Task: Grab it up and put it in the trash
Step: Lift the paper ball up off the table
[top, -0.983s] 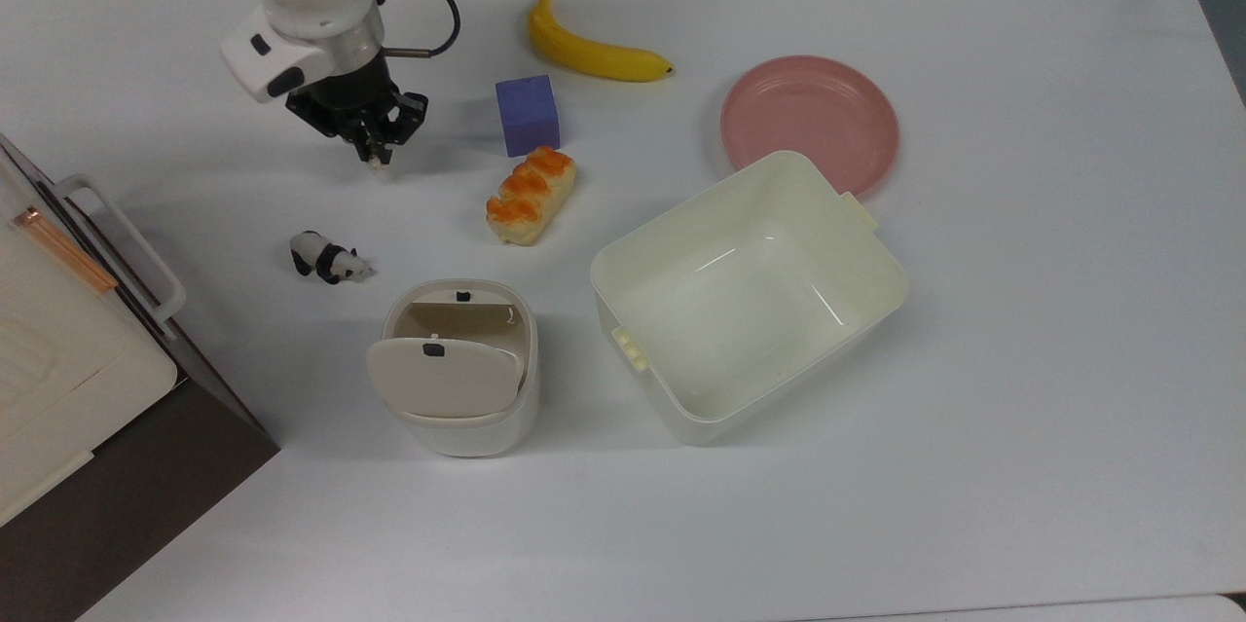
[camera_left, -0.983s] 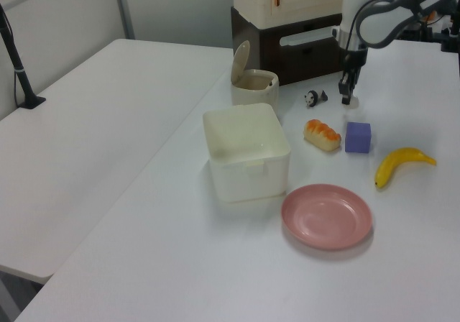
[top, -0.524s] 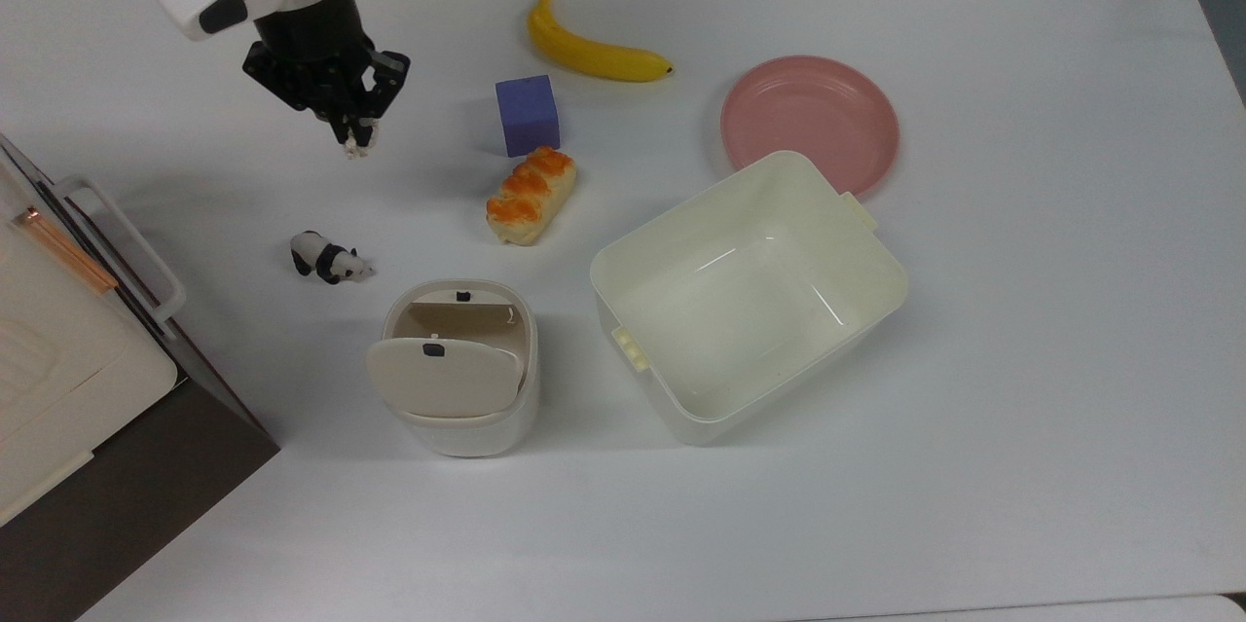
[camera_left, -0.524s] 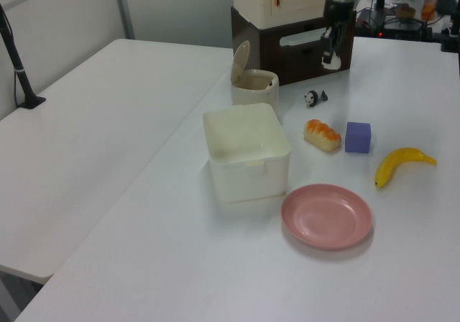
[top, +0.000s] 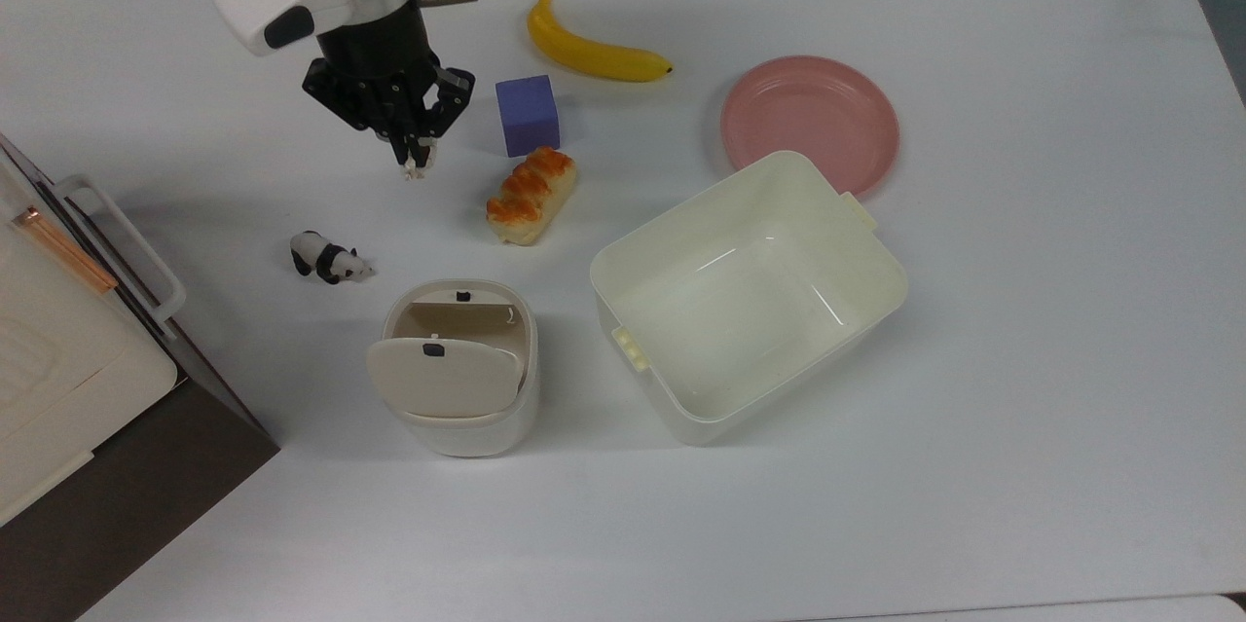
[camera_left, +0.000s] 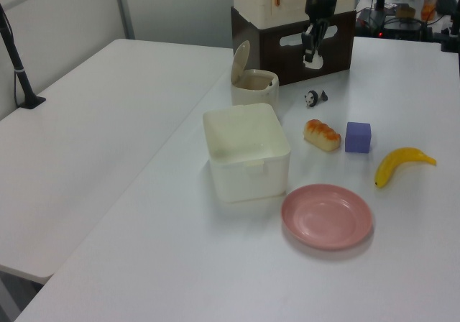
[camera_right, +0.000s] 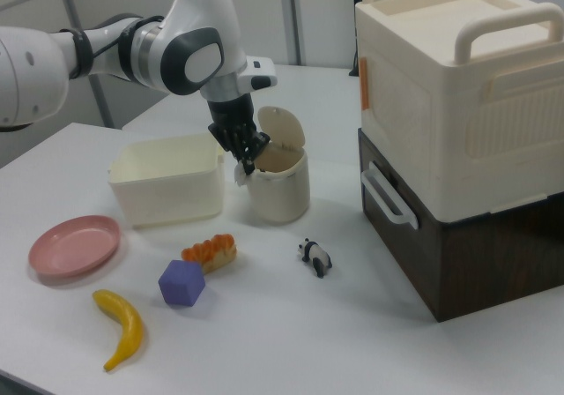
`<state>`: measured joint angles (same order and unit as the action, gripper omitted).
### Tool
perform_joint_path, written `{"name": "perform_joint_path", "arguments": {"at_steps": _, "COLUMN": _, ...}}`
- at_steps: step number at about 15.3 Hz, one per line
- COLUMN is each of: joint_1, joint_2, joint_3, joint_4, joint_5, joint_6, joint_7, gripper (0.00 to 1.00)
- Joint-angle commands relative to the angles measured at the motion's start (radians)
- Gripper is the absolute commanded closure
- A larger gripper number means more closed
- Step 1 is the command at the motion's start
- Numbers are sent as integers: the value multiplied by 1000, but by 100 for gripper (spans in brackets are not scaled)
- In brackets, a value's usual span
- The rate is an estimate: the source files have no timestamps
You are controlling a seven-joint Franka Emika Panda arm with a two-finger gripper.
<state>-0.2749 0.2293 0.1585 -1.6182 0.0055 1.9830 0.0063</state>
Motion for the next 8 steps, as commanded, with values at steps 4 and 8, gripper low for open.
{"name": "perform_joint_path", "arguments": {"at_steps": 4, "joint_1": 11, "joint_2": 88, "joint_3": -10, "joint_4": 142, "joint_5": -2, "joint_6": -26, "joint_7": 61, "gripper": 90}}
{"name": "perform_joint_path", "arguments": {"at_steps": 8, "joint_1": 13, "joint_2": 91, "joint_3": -10, "joint_4": 152, "joint_5": -2, "joint_6": -23, "joint_7": 61, "gripper": 90}}
